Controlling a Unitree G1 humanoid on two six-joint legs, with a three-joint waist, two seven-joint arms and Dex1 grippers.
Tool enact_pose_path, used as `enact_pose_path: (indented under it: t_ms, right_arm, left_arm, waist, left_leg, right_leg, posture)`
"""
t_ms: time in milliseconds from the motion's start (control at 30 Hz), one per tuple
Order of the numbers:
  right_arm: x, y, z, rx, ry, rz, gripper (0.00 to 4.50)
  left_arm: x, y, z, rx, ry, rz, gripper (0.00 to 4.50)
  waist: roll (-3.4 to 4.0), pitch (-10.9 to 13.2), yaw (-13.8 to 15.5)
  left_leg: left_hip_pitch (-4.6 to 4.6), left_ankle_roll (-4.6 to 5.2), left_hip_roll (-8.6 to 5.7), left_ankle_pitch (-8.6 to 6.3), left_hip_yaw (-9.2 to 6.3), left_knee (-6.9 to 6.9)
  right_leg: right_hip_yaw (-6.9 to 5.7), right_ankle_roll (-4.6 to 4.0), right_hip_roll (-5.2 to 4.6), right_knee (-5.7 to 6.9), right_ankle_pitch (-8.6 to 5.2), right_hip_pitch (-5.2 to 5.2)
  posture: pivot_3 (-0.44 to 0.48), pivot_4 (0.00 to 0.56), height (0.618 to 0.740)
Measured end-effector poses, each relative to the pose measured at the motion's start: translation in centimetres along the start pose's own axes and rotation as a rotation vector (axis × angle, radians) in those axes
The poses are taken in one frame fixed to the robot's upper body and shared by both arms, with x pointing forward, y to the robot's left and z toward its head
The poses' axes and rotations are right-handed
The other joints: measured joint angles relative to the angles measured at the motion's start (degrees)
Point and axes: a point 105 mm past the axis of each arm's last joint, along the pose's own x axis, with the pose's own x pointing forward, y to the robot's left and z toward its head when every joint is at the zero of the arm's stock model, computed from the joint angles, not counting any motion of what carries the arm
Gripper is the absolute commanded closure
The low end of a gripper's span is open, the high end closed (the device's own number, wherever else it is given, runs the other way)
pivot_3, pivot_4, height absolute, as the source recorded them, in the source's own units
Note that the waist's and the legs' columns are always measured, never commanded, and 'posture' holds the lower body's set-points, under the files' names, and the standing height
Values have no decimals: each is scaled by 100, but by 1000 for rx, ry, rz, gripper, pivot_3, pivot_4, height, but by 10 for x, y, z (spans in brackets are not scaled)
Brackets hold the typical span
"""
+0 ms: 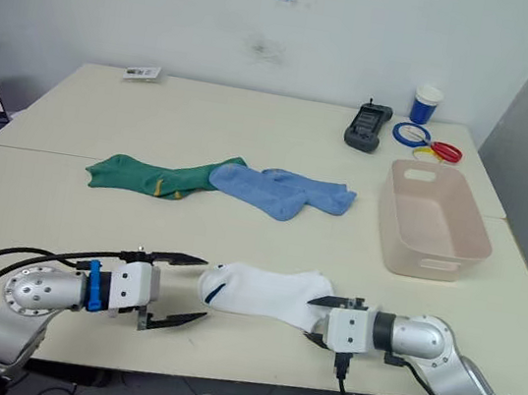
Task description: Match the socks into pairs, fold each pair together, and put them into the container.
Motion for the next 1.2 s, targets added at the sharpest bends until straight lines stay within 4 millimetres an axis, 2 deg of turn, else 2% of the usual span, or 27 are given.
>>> enact_pose_path:
  t_ms: [33,233,333,633,733,833,1133,1200]
  right_arm:
    - [0,-1,1,1,-3,-3,2396]
    - [0,-6,8,67,-49,-10,4480]
    - [0,-6,14,99,-81,-3,4480]
    - [-2,-5,15,162,-71,22,4480]
    - [-3,-5,13,166,-57,30,3771]
    - [-3,-6,13,158,-49,28,2747]
    - [-3,-6,12,138,-37,34,2747]
    - [-2,-7,11,133,-31,32,3141]
  left_arm:
    - [2,0,-2,-4,4,1,0]
    - [7,0,0,-20,-9,-1,0]
    - [7,0,0,-39,-19,-2,0]
    - [7,5,5,-80,-52,-7,0]
    - [7,6,6,-80,-58,-6,0]
    - [7,6,6,-79,-58,-6,0]
    - [6,7,6,-77,-53,-8,0]
    - [6,7,6,-77,-53,-8,0]
  waist:
    - [0,0,0]
    - [0,0,-6]
    - [0,0,-5]
    - [0,0,-4]
    - [0,0,-4]
    - [0,0,-4]
    - [0,0,-5]
    - [0,0,-4]
  left_leg:
    - [0,0,0,0,-1,0]
    - [2,0,4,0,-4,0]
    - [2,0,3,0,-6,0]
    - [2,0,1,0,-6,2]
    - [2,0,1,0,-6,2]
    - [3,0,1,0,-6,2]
    - [3,0,1,0,-6,4]
    - [3,0,1,0,-6,4]
  right_leg:
    - [-1,1,0,0,0,0]
    - [-4,0,2,2,1,2]
    - [-4,1,2,3,1,3]
    - [-5,1,2,3,1,5]
    - [-4,1,2,3,1,5]
    - [-5,1,2,3,1,5]
    - [-4,1,2,4,1,5]
    - [-5,1,2,4,1,5]
  posture:
    - [0,150,740]
    - [0,150,740]
    - [0,150,740]
    - [0,150,740]
    - [0,150,740]
    - [0,150,740]
    - [0,150,740]
    - [0,150,740]
